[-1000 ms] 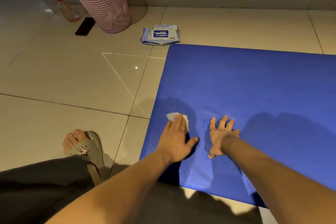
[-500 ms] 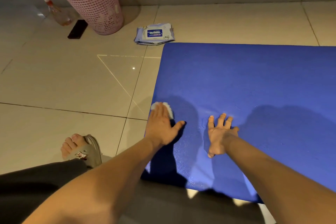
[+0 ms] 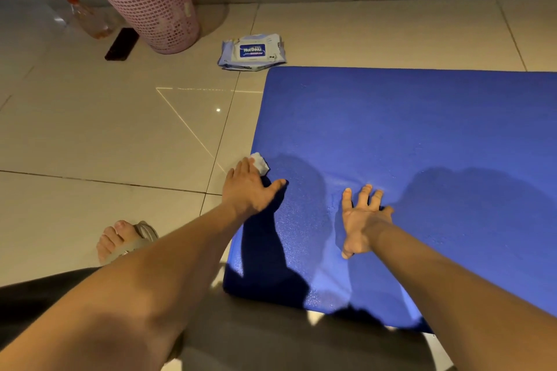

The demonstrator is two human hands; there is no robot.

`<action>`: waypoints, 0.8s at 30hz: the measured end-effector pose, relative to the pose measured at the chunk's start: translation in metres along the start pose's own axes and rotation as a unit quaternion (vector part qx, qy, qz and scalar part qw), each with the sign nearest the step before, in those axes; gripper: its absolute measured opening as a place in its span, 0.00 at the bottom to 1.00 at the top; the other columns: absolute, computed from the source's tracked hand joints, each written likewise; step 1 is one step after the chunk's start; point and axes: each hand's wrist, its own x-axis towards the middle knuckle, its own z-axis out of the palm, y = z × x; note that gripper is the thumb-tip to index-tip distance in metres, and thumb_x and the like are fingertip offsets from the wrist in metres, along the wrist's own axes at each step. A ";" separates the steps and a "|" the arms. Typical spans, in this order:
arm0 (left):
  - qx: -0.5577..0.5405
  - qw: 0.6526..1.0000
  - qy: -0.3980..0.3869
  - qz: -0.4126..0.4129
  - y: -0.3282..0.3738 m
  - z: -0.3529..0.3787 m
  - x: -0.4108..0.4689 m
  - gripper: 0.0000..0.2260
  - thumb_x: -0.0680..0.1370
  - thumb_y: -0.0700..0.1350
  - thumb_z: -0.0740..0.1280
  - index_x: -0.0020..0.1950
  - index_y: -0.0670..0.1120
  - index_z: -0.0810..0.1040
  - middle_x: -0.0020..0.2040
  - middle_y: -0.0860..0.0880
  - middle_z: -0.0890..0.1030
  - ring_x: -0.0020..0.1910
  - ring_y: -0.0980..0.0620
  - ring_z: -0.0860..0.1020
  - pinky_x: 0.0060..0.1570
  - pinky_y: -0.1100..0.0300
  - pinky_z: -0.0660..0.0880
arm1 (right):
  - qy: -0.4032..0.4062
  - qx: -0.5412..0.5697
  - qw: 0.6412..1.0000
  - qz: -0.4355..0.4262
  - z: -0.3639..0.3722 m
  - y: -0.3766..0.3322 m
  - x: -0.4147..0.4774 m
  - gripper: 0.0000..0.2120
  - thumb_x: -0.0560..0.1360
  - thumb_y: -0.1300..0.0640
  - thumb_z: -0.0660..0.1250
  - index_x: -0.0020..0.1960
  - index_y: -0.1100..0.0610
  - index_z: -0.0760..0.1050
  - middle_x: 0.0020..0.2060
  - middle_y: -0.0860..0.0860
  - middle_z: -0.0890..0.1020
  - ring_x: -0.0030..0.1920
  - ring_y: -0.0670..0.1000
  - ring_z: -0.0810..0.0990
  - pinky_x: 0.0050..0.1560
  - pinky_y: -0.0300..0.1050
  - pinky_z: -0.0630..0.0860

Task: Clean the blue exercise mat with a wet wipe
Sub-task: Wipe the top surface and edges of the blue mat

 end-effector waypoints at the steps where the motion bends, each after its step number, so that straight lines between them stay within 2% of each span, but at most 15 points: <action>1: -0.016 1.000 0.007 -0.007 0.003 0.000 0.001 0.47 0.71 0.80 0.48 0.73 0.44 0.69 0.71 0.44 0.70 0.71 0.43 0.68 0.73 0.47 0.63 | 0.003 -0.002 1.000 0.002 0.001 0.000 0.000 0.67 0.68 0.41 0.78 0.79 0.59 0.27 0.76 0.70 0.34 0.76 0.76 0.38 0.72 0.71 0.60; 3: -0.021 0.999 0.017 0.032 0.017 0.001 -0.005 0.47 0.71 0.79 0.51 0.73 0.42 0.67 0.70 0.44 0.69 0.71 0.42 0.67 0.73 0.47 0.63 | 0.005 -0.005 1.000 0.007 0.001 0.000 0.000 0.67 0.68 0.42 0.79 0.79 0.59 0.27 0.76 0.70 0.34 0.76 0.76 0.38 0.72 0.71 0.61; 5: -0.023 0.996 0.008 0.087 0.036 0.005 -0.017 0.50 0.73 0.78 0.54 0.78 0.39 0.60 0.76 0.42 0.63 0.78 0.40 0.59 0.78 0.47 0.55 | 0.004 -0.005 1.000 0.009 0.001 -0.001 0.001 0.67 0.68 0.42 0.79 0.79 0.59 0.27 0.76 0.71 0.34 0.76 0.76 0.38 0.72 0.71 0.60; 7: -0.040 0.991 -0.030 0.122 0.056 0.009 -0.029 0.51 0.75 0.76 0.54 0.83 0.38 0.47 0.84 0.42 0.49 0.83 0.43 0.45 0.81 0.48 0.45 | 0.002 -0.006 1.000 0.014 0.001 -0.002 0.002 0.68 0.68 0.42 0.79 0.79 0.59 0.27 0.76 0.71 0.34 0.76 0.76 0.38 0.72 0.71 0.60; 9: -0.036 0.983 -0.054 0.175 0.072 0.016 -0.036 0.49 0.78 0.73 0.55 0.83 0.40 0.41 0.84 0.43 0.41 0.82 0.46 0.38 0.81 0.50 0.38 | -0.001 -0.007 1.000 0.020 0.001 -0.004 0.002 0.68 0.68 0.42 0.79 0.79 0.58 0.26 0.76 0.70 0.33 0.76 0.76 0.37 0.72 0.71 0.60; 12: 0.031 0.973 -0.049 0.222 0.081 0.022 -0.036 0.46 0.80 0.71 0.52 0.83 0.39 0.41 0.84 0.42 0.42 0.82 0.46 0.37 0.80 0.49 0.38 | -0.003 -0.006 1.000 0.022 0.001 -0.004 0.003 0.68 0.68 0.42 0.79 0.79 0.58 0.26 0.76 0.70 0.33 0.76 0.75 0.37 0.72 0.71 0.59; 17: 0.064 0.994 -0.024 0.079 0.051 0.007 -0.013 0.47 0.79 0.73 0.46 0.83 0.36 0.45 0.83 0.38 0.47 0.83 0.42 0.44 0.80 0.46 0.43 | -0.001 0.001 1.000 0.012 0.002 0.000 0.004 0.68 0.68 0.42 0.79 0.79 0.58 0.26 0.76 0.70 0.33 0.77 0.75 0.37 0.72 0.71 0.59; 20: 0.035 0.999 -0.033 -0.001 0.029 -0.001 0.001 0.49 0.78 0.75 0.46 0.83 0.37 0.47 0.83 0.38 0.48 0.83 0.41 0.46 0.81 0.46 0.44 | -0.001 0.002 1.000 0.010 0.002 0.000 0.004 0.68 0.68 0.42 0.79 0.78 0.58 0.26 0.76 0.70 0.33 0.77 0.75 0.37 0.72 0.72 0.59; 22: 0.015 0.999 -0.038 -0.012 0.023 -0.003 0.004 0.49 0.78 0.75 0.47 0.83 0.38 0.47 0.83 0.39 0.47 0.83 0.42 0.45 0.81 0.47 0.43 | 0.001 0.002 1.000 0.010 0.003 0.000 0.004 0.69 0.67 0.42 0.80 0.78 0.59 0.26 0.76 0.71 0.33 0.76 0.76 0.38 0.72 0.72 0.59; 24: 0.021 0.999 -0.017 0.033 0.028 -0.002 0.003 0.47 0.78 0.74 0.48 0.83 0.39 0.47 0.84 0.40 0.47 0.83 0.44 0.44 0.81 0.47 0.43 | 0.002 0.001 1.000 0.011 0.003 -0.002 0.005 0.69 0.67 0.42 0.80 0.78 0.59 0.26 0.76 0.71 0.34 0.76 0.76 0.38 0.72 0.73 0.59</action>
